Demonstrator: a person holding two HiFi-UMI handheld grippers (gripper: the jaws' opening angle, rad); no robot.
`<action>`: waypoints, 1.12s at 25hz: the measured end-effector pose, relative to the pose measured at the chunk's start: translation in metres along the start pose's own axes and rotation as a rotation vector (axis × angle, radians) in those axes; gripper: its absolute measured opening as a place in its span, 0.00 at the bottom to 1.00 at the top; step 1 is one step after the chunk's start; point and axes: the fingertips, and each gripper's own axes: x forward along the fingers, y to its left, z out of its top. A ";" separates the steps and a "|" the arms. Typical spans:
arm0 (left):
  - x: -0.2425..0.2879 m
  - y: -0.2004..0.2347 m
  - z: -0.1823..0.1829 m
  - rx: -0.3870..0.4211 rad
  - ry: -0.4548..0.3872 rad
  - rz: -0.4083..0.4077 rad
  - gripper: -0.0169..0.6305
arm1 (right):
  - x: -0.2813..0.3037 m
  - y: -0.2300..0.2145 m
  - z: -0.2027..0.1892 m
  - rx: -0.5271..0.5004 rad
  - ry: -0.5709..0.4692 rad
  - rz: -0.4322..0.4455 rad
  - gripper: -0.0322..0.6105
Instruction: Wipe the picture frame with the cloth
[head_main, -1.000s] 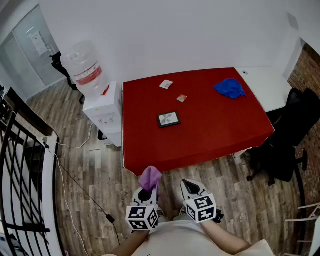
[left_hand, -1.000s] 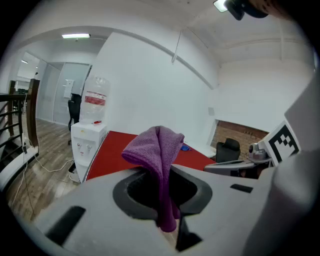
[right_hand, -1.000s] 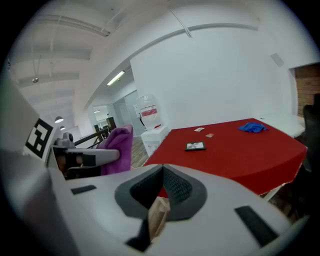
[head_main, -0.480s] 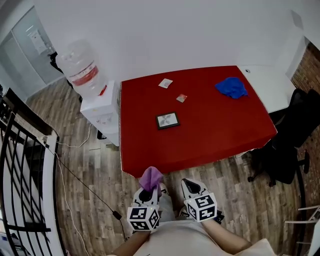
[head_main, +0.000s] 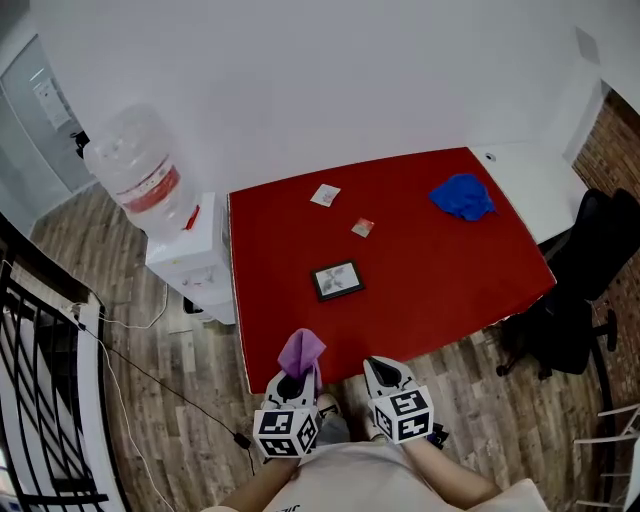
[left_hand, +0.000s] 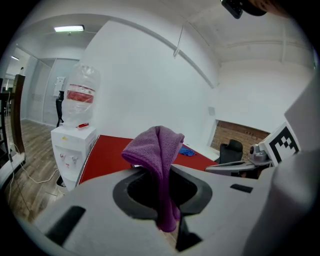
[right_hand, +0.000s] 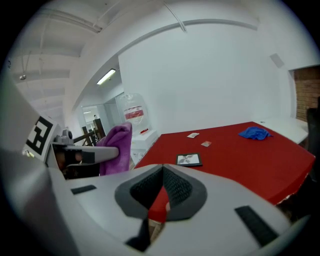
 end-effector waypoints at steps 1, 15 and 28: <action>0.008 0.007 0.006 0.001 -0.003 -0.005 0.11 | 0.010 -0.001 0.006 -0.001 -0.001 -0.005 0.05; 0.057 0.045 0.028 -0.022 0.021 -0.012 0.11 | 0.062 -0.018 0.041 -0.007 0.011 -0.035 0.05; 0.096 0.036 0.048 -0.051 0.012 0.064 0.11 | 0.089 -0.056 0.084 -0.087 0.015 0.040 0.05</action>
